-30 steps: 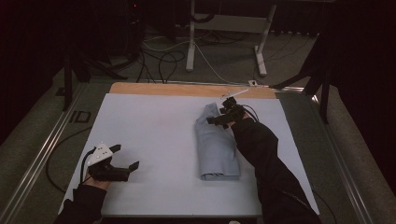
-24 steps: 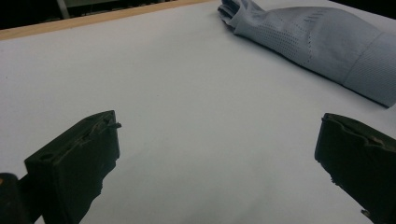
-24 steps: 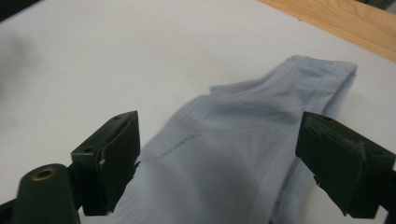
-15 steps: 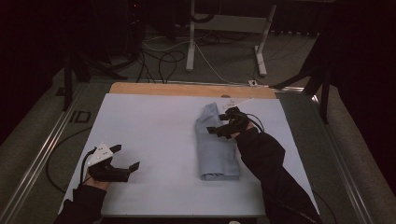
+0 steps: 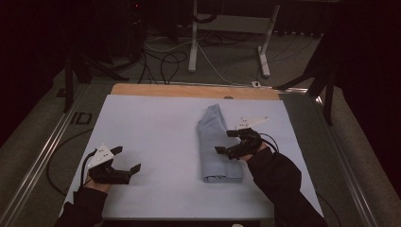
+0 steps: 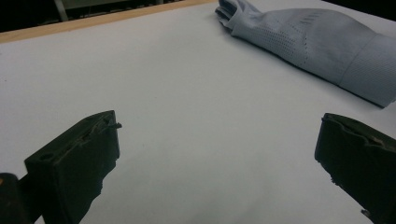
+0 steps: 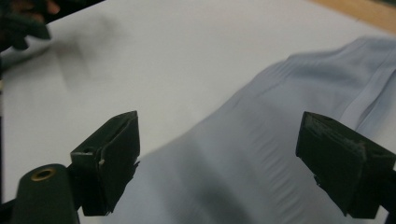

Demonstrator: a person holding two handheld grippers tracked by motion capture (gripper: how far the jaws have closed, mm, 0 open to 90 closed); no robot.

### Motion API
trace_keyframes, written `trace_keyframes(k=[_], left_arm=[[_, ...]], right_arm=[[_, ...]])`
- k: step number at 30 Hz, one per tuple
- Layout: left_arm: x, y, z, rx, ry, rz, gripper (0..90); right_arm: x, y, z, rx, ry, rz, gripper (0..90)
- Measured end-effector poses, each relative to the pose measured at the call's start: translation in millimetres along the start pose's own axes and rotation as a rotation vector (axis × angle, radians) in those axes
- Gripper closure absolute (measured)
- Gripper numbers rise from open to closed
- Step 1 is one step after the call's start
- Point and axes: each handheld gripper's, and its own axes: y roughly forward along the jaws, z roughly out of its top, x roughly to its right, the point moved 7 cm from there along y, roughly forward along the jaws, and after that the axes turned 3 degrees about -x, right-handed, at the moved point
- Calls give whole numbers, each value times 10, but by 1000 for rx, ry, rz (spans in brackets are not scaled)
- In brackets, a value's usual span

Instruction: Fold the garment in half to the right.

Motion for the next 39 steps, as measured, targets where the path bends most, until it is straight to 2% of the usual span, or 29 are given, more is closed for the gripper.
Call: trace_keyframes(k=[1,2,5,6,8,9,11,13,15,17,19,22,23,25,28,31,36,39], left_arm=[[3,-2,1,1,3,-1,11],[-2,0,-4,-3,5,-1,11],[-12,6,-7,-3,-4,-1,11],[-12,4,-5,-3,2,0,11],[-14,-1,-2,0,-2,1,11],[-15,-4,0,1,-3,3,11],[-12,-4,0,1,-2,2,11],[-13,-2,0,1,-1,2,11],[-16,-1,-1,-1,-4,3,11],[-11,6,-3,-5,2,3,11],[-11,8,-3,-4,1,3,11],[-11,9,-6,-6,-1,3,11],[-8,13,-7,-6,-1,3,11],[-7,12,-7,-6,-3,3,11],[-4,10,-8,-6,1,2,11],[-17,6,-8,-5,-4,4,11],[-18,3,-6,-5,-3,5,11],[-14,12,-10,-8,0,4,11]], right_arm=[[0,0,0,0,0,0,137],[-48,-24,-124,-19,4,8,135],[-83,-35,-225,-30,18,23,137],[-95,-54,-364,-56,30,15,166],[-96,-94,-455,-58,39,8,261],[-94,-117,-510,-62,47,1,279],[-89,-157,-626,-85,32,-38,344],[-94,-192,-737,-106,16,-92,368],[-95,-203,-789,-109,27,-98,384],[-71,-217,-953,-141,57,-138,397],[-61,-217,-1045,-154,91,-145,417],[-64,-203,-1113,-166,117,-134,466],[-80,-192,-1155,-188,125,-129,524],[-97,-185,-1177,-200,147,-112,571],[-137,-190,-1206,-212,171,-91,709],[-178,-211,-1223,-216,176,-76,853],[-235,-333,-1217,-196,194,-60,867],[-246,-389,-1270,-191,221,-59,867]])
